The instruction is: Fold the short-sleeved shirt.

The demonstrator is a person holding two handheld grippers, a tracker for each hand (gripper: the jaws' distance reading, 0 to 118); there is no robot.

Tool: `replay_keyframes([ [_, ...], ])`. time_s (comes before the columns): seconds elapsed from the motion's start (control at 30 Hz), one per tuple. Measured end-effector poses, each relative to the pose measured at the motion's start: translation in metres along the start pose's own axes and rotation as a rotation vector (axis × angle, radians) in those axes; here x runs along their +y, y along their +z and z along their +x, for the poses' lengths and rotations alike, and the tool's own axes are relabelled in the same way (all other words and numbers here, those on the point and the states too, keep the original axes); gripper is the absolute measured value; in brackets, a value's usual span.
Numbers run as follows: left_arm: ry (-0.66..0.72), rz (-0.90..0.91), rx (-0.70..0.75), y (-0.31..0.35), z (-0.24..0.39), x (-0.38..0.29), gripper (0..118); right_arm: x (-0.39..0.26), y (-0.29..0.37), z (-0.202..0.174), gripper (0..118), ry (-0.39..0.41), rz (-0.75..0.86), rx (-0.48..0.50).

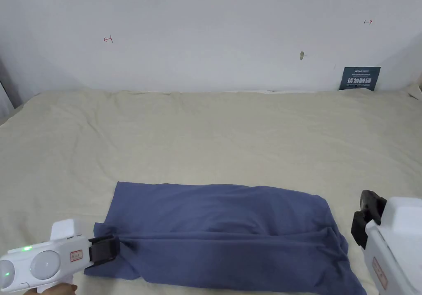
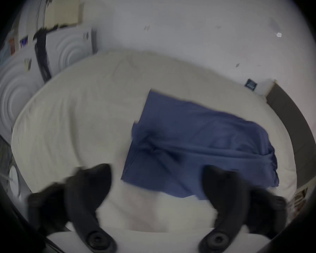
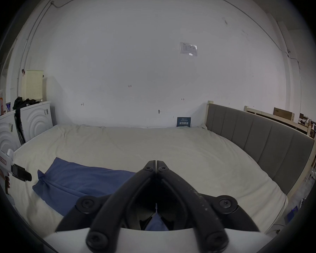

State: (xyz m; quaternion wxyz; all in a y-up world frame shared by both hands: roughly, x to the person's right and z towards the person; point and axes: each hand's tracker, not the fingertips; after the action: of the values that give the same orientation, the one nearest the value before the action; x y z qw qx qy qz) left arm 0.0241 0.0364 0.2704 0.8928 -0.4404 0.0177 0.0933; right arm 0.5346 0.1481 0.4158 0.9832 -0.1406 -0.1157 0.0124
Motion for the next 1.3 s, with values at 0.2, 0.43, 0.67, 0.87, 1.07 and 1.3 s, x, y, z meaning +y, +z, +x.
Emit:
replay_keyframes([
  [0.2,-0.011,-0.106,0.103,-0.048,-0.009,-0.010,98,-0.013,-0.022,-0.001,1,0.007,-0.061,-0.019],
  [0.43,-0.095,-0.079,0.108,-0.050,0.016,-0.030,54,-0.040,-0.045,0.009,4,-0.023,-0.199,-0.047],
  [0.67,-0.066,0.005,0.040,-0.032,0.006,-0.018,8,-0.110,-0.096,0.030,100,-0.061,-0.536,-0.052],
  [0.87,-0.075,0.023,0.023,-0.026,0.006,-0.005,8,-0.159,-0.129,0.028,85,-0.073,-0.739,-0.017],
  [1.07,-0.074,0.013,0.036,-0.029,0.000,-0.011,8,-0.159,-0.115,0.027,11,-0.086,-0.697,0.043],
  [1.3,-0.039,0.021,0.036,-0.013,-0.018,-0.022,8,-0.132,-0.081,0.044,11,-0.099,-0.610,0.034],
])
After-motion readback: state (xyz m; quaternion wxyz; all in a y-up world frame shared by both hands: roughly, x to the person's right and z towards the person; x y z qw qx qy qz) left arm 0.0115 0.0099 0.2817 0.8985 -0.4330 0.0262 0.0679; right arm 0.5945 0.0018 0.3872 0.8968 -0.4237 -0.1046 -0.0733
